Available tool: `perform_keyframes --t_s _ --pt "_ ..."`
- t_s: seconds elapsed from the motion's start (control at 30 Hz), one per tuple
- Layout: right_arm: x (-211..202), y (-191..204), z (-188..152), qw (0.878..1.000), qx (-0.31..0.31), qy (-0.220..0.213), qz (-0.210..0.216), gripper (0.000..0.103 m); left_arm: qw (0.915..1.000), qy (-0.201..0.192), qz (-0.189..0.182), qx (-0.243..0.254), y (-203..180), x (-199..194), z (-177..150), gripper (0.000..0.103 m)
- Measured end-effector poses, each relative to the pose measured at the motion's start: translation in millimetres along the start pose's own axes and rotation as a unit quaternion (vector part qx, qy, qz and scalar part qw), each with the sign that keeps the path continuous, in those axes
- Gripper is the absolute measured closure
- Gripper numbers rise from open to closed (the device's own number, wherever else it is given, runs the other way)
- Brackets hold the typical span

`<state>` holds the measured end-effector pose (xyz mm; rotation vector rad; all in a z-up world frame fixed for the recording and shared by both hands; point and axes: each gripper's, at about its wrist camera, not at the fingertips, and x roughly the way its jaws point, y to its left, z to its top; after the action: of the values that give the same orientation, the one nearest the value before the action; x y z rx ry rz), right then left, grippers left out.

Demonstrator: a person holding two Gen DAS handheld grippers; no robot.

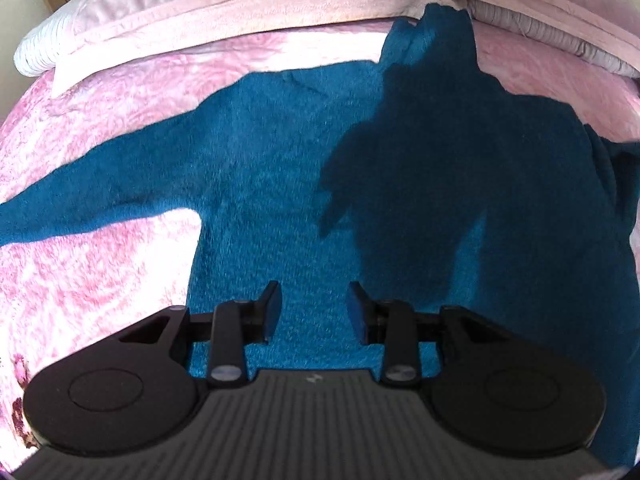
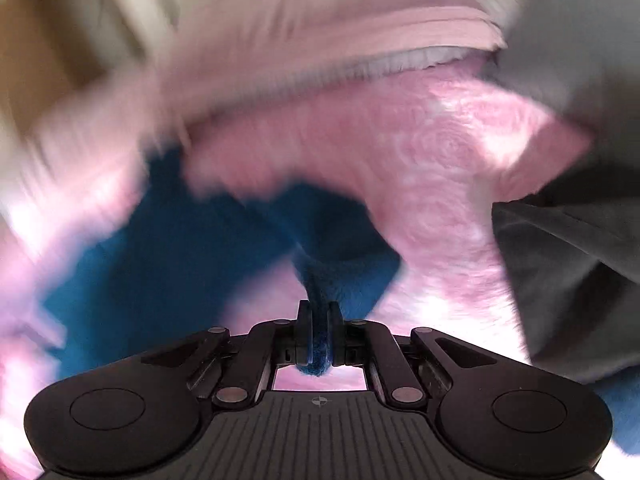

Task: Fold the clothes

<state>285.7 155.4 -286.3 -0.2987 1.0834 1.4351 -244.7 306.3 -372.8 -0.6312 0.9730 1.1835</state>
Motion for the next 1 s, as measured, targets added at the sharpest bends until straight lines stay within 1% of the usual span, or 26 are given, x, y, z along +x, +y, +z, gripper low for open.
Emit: perform_keyframes --t_s 0.03,0.07,0.1,0.17,0.2,0.23,0.3,0.4,0.47,0.5,0.53,0.6,0.67,0.7,0.73,0.77,0.8,0.83,0.87,0.93,0.97,1.0 --pt "-24 -11 15 0.997 0.060 -0.010 0.049 0.099 1.0000 0.000 0.000 -0.003 -1 0 3 0.072" --pt "-45 -22 28 0.990 0.110 -0.030 0.081 0.099 1.0000 0.001 -0.002 -0.005 -3 0 5 0.072" --pt "-60 -29 38 0.988 0.125 -0.045 0.075 0.099 1.0000 0.002 -0.005 -0.005 -6 1 6 0.072" --pt "-89 -43 56 0.984 0.151 -0.073 0.056 0.099 0.9999 0.005 -0.011 -0.003 -12 3 8 0.072" --pt "-96 -55 63 0.983 0.167 -0.074 0.031 0.099 0.9999 0.007 -0.011 -0.001 -16 6 8 0.072" --pt "-93 -72 62 0.977 0.204 -0.063 0.015 0.099 0.9999 0.009 -0.012 0.002 -19 8 8 0.072" --pt "-87 -109 57 0.959 0.279 -0.038 -0.015 0.098 0.9997 0.019 -0.016 0.006 -27 15 5 0.072" --pt "-63 -143 27 0.940 0.331 -0.011 -0.077 0.098 0.9991 0.033 -0.017 0.019 -35 23 0 0.072" --pt "-46 -165 7 0.924 0.364 0.006 -0.119 0.098 0.9986 0.040 -0.015 0.033 -38 27 -3 0.072" --pt "-43 -169 -1 0.921 0.374 -0.009 -0.113 0.098 0.9982 0.042 -0.013 0.040 -39 29 -4 0.072" --pt "-42 -170 -8 0.919 0.379 -0.030 -0.101 0.098 0.9978 0.044 -0.011 0.047 -41 30 -5 0.072" --pt "-41 -168 -11 0.928 0.357 -0.050 -0.098 0.098 0.9974 0.047 -0.003 0.055 -41 33 -6 0.072" --pt "-46 -147 -3 0.944 0.297 -0.053 -0.135 0.098 0.9973 0.047 -0.001 0.057 -42 34 -4 0.072" --pt "-48 -137 1 0.950 0.265 -0.054 -0.153 0.098 0.9973 0.046 -0.002 0.057 -43 34 -4 0.072" --pt "-53 -126 -2 0.953 0.243 -0.069 -0.165 0.096 0.9973 0.046 -0.003 0.057 -44 34 -3 0.072" --pt "-58 -114 -5 0.955 0.222 -0.084 -0.177 0.086 0.9973 0.045 -0.005 0.057 -45 34 -2 0.072" --pt "-63 -103 -9 0.957 0.200 -0.099 -0.188 0.065 0.9973 0.044 -0.006 0.057 -46 35 -1 0.072" --pt "-68 -92 -12 0.957 0.178 -0.114 -0.199 0.048 0.9973 0.044 -0.009 0.058 -48 35 -1 0.072" --pt "-73 -81 -15 0.957 0.155 -0.130 -0.210 0.023 0.9971 0.045 -0.014 0.059 -51 36 -1 0.072" --pt "-72 -71 -37 0.952 0.171 -0.153 -0.203 0.022 0.9967 0.048 -0.023 0.062 -56 37 -3 0.072" --pt "-69 -73 -49 0.952 0.186 -0.146 -0.193 0.022 0.9965 0.049 -0.027 0.063 -58 38 -4 0.072" --pt "-58 -79 -63 0.951 0.204 -0.130 -0.191 0.023 0.9962 0.051 -0.030 0.063 -60 39 -5 0.072"
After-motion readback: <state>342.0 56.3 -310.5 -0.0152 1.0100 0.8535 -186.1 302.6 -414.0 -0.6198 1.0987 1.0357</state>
